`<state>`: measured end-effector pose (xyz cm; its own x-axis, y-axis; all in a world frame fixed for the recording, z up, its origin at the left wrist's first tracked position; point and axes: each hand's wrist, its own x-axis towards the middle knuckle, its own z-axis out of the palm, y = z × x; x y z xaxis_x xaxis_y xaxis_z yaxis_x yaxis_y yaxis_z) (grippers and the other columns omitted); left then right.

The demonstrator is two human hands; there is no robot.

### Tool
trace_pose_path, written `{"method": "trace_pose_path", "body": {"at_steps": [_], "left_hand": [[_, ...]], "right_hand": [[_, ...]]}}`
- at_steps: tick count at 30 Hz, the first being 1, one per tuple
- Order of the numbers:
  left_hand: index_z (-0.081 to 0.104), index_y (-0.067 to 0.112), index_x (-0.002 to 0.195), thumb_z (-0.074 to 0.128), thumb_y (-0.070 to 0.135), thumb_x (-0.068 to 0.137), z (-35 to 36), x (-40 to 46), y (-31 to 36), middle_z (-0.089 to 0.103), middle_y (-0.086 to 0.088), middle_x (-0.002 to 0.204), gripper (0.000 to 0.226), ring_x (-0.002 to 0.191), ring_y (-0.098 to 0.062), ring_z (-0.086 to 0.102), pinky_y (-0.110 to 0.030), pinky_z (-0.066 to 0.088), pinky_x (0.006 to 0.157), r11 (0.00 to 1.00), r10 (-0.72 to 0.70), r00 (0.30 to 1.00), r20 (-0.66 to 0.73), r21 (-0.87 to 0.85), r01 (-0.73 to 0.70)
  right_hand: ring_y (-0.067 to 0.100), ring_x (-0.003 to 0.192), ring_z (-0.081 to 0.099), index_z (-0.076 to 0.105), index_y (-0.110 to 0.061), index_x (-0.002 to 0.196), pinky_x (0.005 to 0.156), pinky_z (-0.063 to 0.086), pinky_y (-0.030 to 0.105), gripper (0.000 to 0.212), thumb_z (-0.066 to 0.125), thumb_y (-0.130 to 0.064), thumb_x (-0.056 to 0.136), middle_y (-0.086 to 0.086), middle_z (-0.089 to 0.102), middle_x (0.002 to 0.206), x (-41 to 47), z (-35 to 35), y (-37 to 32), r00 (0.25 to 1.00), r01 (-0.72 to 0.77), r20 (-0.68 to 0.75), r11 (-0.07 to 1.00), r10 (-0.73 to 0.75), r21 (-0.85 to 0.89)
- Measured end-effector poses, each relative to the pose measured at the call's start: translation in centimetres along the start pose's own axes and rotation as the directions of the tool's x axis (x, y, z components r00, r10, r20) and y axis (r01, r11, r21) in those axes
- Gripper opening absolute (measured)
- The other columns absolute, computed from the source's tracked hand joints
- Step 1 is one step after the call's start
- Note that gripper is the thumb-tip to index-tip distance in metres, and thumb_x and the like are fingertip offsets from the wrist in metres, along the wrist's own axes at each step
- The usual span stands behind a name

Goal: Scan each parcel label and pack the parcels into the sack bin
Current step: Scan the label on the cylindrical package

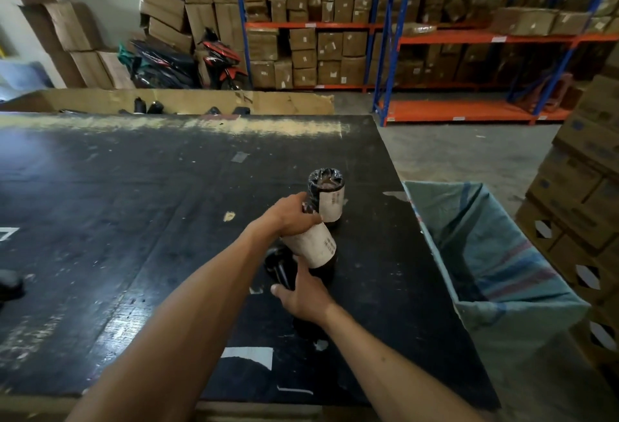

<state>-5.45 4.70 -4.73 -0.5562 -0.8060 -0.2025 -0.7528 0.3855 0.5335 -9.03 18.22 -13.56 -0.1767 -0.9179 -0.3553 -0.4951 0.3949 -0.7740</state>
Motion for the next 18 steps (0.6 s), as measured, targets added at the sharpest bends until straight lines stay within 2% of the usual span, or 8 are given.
{"method": "trace_pose_path", "body": {"at_steps": [3, 5, 6, 8, 9, 12, 15, 18], "left_hand": [[0.044, 0.013, 0.151, 0.064, 0.030, 0.096, 0.6, -0.3, -1.3, 0.056, -0.011, 0.145, 0.061, 0.130, -0.029, 0.055, -0.036, 0.045, 0.098, 0.989, -0.035, 0.985, -0.170, -0.149, 0.009], [0.045, 0.019, 0.151, 0.064, 0.018, 0.091, 0.3, -0.5, -1.9, 0.057, -0.012, 0.142, 0.063, 0.125, -0.029, 0.057, -0.035, 0.047, 0.095, 0.957, -0.059, 0.972, -0.226, -0.289, -0.009], [0.045, 0.022, 0.150, 0.064, 0.014, 0.088, -0.1, -0.7, -2.1, 0.059, -0.013, 0.139, 0.065, 0.122, -0.030, 0.059, -0.038, 0.050, 0.095, 0.934, -0.077, 0.966, -0.246, -0.356, -0.016], [0.049, 0.026, 0.148, 0.065, 0.011, 0.085, -1.1, -1.1, -3.0, 0.062, -0.015, 0.134, 0.067, 0.117, -0.034, 0.062, -0.046, 0.053, 0.097, 0.883, -0.109, 0.947, -0.302, -0.466, -0.047], [0.052, 0.029, 0.146, 0.066, 0.012, 0.085, -1.7, -1.3, -3.5, 0.064, -0.015, 0.133, 0.065, 0.114, -0.033, 0.064, -0.048, 0.055, 0.096, 0.857, -0.120, 0.936, -0.330, -0.511, -0.070], [0.062, 0.037, 0.136, 0.065, 0.014, 0.088, -3.3, -1.9, -5.4, 0.069, -0.012, 0.125, 0.053, 0.091, -0.024, 0.070, -0.035, 0.056, 0.079, 0.820, -0.138, 0.908, -0.397, -0.560, -0.119], [0.074, 0.028, 0.122, 0.064, 0.008, 0.090, -4.0, -2.4, -7.2, 0.073, -0.012, 0.114, 0.039, 0.084, -0.017, 0.065, -0.030, 0.052, 0.077, 0.782, -0.189, 0.884, -0.428, -0.610, -0.128], [0.077, 0.015, 0.116, 0.077, 0.007, 0.083, -4.1, -3.3, -8.8, 0.076, -0.008, 0.108, 0.034, 0.087, -0.016, 0.070, -0.027, 0.056, 0.072, 0.654, -0.269, 0.904, -0.332, -0.752, -0.082]], "right_hand": [[0.034, 0.132, 0.059, 0.023, -0.030, 0.163, 0.110, 0.051, 0.049, 0.082, 0.066, -0.037, 0.094, 0.010, 0.053, 0.153, -0.1, -0.1, 0.1, 0.999, 0.001, -0.046, 0.996, 0.003, 0.093], [0.027, 0.115, 0.068, 0.042, -0.030, 0.154, 0.098, 0.058, 0.045, 0.067, 0.068, -0.036, 0.092, 0.008, 0.064, 0.138, -0.1, -0.6, 0.4, 0.997, -0.008, -0.079, 0.991, 0.019, 0.133], [0.023, 0.098, 0.073, 0.049, -0.028, 0.147, 0.087, 0.062, 0.042, 0.057, 0.068, -0.033, 0.093, 0.008, 0.071, 0.124, -0.2, -1.0, 0.5, 0.996, -0.024, -0.075, 0.980, 0.039, 0.198], [0.017, 0.061, 0.066, 0.056, -0.024, 0.132, 0.064, 0.064, 0.039, 0.036, 0.064, -0.023, 0.097, 0.010, 0.074, 0.093, -0.6, -1.9, 0.9, 0.998, -0.052, -0.010, 0.919, 0.060, 0.391], [0.017, 0.053, 0.061, 0.057, -0.023, 0.125, 0.060, 0.064, 0.041, 0.028, 0.061, -0.017, 0.098, 0.011, 0.073, 0.083, -0.9, -2.4, 1.1, 0.999, -0.052, 0.010, 0.882, 0.053, 0.468], [0.021, 0.053, 0.061, 0.056, -0.013, 0.127, 0.056, 0.062, 0.040, 0.031, 0.050, 0.000, 0.100, 0.016, 0.072, 0.076, -1.6, -4.1, 1.6, 1.000, -0.018, 0.005, 0.723, 0.020, 0.690], [0.033, 0.070, 0.073, 0.054, -0.001, 0.134, 0.061, 0.064, 0.040, 0.044, 0.045, 0.010, 0.092, 0.029, 0.074, 0.097, -2.4, -6.3, 2.1, 0.993, -0.021, 0.076, 0.512, -0.086, 0.859], [0.038, 0.083, 0.076, 0.064, 0.001, 0.130, 0.069, 0.066, 0.043, 0.062, 0.053, 0.005, 0.068, 0.023, 0.076, 0.112, -3.1, -7.9, 1.8, 0.969, 0.034, 0.091, 0.491, -0.229, 0.871]]}}
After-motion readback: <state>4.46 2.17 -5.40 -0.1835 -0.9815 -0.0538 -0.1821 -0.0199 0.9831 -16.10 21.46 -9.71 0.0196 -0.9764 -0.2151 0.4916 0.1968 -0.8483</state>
